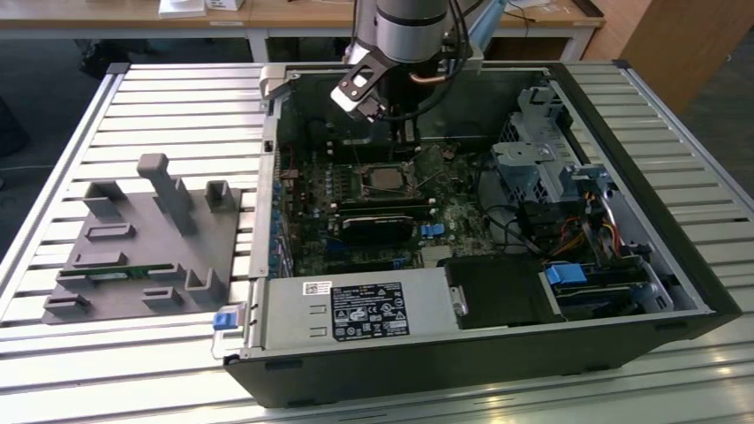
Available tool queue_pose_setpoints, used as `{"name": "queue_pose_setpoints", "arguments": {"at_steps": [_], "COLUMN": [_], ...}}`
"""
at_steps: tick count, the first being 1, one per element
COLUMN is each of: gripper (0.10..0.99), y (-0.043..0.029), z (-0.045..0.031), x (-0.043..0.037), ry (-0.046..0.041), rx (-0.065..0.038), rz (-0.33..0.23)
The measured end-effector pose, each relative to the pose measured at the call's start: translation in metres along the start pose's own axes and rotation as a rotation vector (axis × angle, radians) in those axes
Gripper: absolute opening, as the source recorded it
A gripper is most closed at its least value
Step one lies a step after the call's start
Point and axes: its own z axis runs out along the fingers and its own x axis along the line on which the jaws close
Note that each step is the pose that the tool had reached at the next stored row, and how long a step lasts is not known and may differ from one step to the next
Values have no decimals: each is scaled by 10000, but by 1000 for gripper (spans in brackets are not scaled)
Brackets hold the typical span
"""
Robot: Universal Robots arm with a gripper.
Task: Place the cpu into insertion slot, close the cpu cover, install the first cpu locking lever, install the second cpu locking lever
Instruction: 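Close the cpu cover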
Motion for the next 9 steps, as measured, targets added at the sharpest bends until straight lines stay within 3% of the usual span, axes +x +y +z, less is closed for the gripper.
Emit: {"name": "queue_pose_setpoints", "arguments": {"at_steps": [9], "gripper": [106], "y": [12], "z": [-54], "x": [1], "ry": [-1], "rx": [0], "rz": [0]}}
